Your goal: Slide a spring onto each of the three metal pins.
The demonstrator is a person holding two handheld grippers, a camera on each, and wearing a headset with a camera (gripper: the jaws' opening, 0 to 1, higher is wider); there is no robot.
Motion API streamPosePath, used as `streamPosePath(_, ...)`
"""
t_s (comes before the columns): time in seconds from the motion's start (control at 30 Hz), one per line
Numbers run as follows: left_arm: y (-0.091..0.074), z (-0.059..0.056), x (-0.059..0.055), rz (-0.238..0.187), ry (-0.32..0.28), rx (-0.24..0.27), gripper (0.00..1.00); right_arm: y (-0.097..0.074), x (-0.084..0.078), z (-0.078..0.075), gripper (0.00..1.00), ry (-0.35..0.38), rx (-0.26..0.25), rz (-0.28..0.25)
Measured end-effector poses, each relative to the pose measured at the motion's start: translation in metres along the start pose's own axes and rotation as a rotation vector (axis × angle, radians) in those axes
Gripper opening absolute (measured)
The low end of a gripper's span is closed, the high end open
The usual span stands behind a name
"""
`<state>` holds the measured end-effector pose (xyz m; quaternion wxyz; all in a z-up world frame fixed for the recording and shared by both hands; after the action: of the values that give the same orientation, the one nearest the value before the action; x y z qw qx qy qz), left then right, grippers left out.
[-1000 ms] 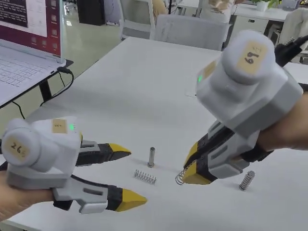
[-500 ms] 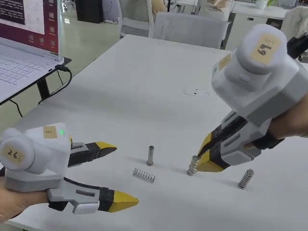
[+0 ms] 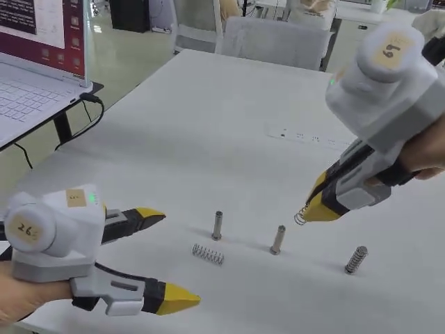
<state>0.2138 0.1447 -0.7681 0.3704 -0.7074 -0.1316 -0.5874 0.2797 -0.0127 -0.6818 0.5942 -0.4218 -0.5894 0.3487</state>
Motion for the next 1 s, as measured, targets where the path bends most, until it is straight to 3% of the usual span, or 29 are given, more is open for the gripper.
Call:
streamPosePath(0.4,0.002,-0.002,0.001,0.0,0.009,-0.006,0.84,0.028,0.002,-0.023,0.09,0.002,0.016,0.091)
streamPosePath(1.0,0.002,0.0,-0.003,0.006,0.018,-0.007,0.86,0.065,-0.005,-0.037,0.09,0.004,0.04,0.186)
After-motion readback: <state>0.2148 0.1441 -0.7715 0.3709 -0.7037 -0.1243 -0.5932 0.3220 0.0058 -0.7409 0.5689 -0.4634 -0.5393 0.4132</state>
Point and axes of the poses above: the centre of the closed fingertips' face, and the gripper's own axes: y roughly forward along the fingers, z roughly to its left, x roughly out of its top, the point moved 3 cm from there along -y, roughly backward along the fingers, and after that the axes turned 1 degree about -x, right-handed, at the moved point
